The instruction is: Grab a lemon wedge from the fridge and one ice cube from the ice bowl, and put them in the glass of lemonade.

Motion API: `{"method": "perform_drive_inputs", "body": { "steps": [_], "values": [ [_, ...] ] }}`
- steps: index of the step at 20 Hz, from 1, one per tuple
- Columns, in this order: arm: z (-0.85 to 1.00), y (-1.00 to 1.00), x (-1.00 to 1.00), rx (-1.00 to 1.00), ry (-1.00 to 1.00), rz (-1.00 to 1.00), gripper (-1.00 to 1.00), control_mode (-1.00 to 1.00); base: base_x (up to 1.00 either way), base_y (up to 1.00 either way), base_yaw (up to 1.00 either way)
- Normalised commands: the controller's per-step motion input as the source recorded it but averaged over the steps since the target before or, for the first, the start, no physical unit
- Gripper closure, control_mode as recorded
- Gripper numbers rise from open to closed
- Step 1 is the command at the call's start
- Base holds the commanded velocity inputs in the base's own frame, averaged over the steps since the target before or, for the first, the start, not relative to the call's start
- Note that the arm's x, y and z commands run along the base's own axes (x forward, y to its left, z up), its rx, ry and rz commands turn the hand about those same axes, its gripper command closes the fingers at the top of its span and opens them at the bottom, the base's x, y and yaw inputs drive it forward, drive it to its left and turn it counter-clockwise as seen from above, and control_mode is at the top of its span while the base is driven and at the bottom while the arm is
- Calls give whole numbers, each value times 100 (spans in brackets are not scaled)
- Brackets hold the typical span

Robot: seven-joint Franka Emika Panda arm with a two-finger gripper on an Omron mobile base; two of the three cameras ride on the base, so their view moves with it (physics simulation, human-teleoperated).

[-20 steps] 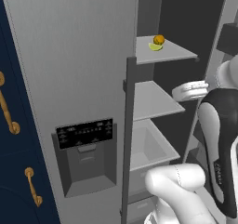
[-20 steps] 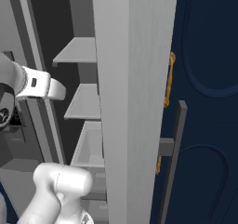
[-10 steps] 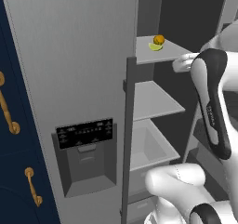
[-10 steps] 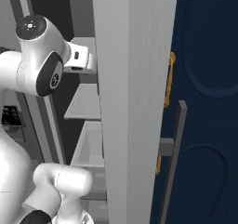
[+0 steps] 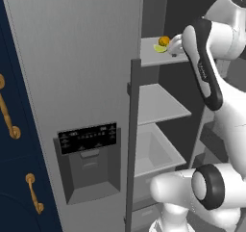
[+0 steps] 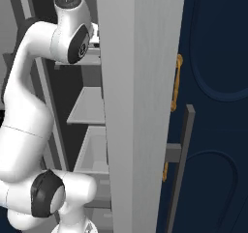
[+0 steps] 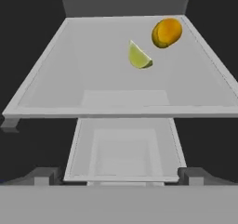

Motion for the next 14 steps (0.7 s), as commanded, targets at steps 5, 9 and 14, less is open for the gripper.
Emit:
{"method": "perform_drive_inputs", "body": {
  "steps": [5, 9, 14],
  "values": [
    [-8, 13, 100, 0, 10, 0, -100, -100, 0, 0, 0],
    [-51, 12, 100, 0, 11, 0, -100, -100, 0, 0, 0],
    [-22, 1, 93, 0, 1, 0, -100, -100, 0, 0, 0]
  ]
}}
